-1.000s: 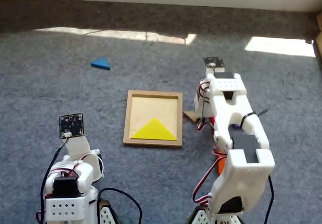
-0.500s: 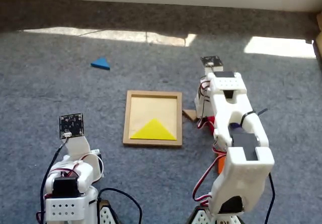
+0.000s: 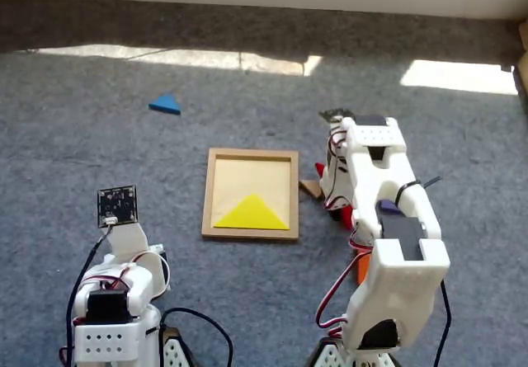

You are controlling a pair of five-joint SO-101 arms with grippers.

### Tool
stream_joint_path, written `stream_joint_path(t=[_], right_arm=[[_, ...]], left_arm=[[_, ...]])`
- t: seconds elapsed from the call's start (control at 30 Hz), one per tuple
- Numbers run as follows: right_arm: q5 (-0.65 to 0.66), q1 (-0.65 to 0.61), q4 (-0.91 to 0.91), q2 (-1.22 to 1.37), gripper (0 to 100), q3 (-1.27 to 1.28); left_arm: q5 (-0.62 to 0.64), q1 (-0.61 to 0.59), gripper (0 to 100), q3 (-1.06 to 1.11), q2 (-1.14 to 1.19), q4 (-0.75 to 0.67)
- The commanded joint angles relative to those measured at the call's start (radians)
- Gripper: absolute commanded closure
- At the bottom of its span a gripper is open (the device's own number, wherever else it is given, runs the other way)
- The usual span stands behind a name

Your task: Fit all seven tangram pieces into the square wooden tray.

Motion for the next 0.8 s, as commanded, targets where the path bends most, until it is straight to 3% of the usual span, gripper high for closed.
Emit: stream_joint_path(t=[0.0, 0.23, 0.4, 0.5, 0.6, 0.77], right_arm=[[0.009, -0.021, 0.019, -0.067, 89.3, -0.007], [0.009, -0.022, -0.022, -0.272, 89.0, 0.048], [0.003, -0.025, -0.077, -0.283, 87.5, 0.048], [-0.002, -0.027, -0.073, -0.278, 80.5, 0.048], [-0.101, -0.027, -0.071, -0.278, 71.6, 0.042], [-0.163, -0.102, -0.070, -0.275, 62.1, 0.048]], left_arm=[[-0.008, 0.015, 100, 0.019, -0.016, 0.005], [-0.008, 0.015, 100, 0.019, -0.016, 0.005], [-0.008, 0.015, 100, 0.019, -0.016, 0.005], [-0.008, 0.015, 100, 0.019, -0.016, 0.005], [-0.008, 0.015, 100, 0.019, -0.016, 0.005], [-0.008, 0.015, 100, 0.019, -0.016, 0.005]])
